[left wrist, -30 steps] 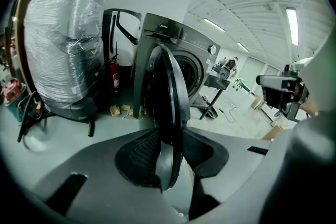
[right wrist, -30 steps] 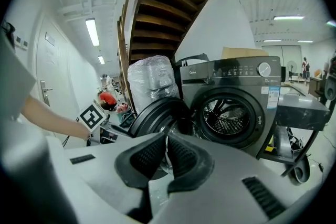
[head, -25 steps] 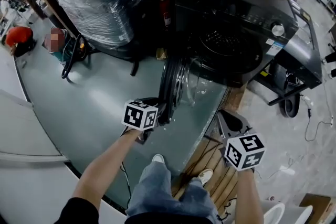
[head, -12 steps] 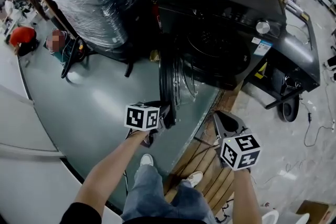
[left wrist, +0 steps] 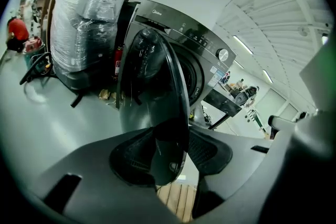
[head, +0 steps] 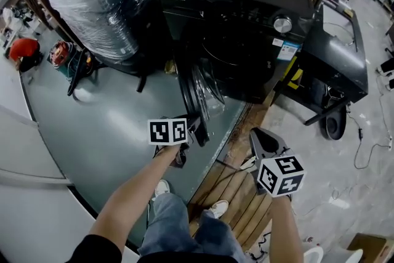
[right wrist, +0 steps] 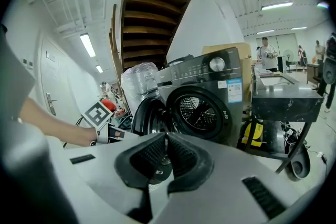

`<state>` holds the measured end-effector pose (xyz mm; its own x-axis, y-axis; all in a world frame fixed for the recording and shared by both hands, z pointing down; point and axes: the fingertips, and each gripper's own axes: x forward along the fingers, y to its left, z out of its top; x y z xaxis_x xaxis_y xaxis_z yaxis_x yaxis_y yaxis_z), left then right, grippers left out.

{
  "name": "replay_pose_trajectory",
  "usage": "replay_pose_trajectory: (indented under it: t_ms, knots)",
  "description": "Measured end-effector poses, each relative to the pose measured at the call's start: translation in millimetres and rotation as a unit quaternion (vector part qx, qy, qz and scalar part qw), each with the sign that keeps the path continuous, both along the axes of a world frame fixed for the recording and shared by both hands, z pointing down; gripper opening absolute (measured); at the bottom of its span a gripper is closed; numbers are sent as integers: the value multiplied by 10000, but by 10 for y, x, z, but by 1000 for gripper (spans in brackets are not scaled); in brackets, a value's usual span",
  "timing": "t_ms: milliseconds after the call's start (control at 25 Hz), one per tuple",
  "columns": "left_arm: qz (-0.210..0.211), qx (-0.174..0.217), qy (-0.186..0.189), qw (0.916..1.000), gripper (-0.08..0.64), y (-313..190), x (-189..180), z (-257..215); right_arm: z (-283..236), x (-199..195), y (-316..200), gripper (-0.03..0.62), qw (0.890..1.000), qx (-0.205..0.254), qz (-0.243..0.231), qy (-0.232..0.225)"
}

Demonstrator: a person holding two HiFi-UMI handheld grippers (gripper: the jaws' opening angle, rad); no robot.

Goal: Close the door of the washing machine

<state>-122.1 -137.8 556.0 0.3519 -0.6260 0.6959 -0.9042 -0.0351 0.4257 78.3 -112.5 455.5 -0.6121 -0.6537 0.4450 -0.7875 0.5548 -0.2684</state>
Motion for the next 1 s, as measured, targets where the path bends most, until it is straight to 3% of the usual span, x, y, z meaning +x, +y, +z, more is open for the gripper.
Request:
replay_pose_trajectory:
  t_ms: [480, 1000]
  knots:
    - [-575, -92, 188, 9981, 202, -393, 583, 23, -161, 593, -112, 23, 9992, 122, 276, -258]
    - [-504, -152, 630, 9966, 251, -685, 933, 61, -192, 772, -242, 23, 9982, 146, 514, -280]
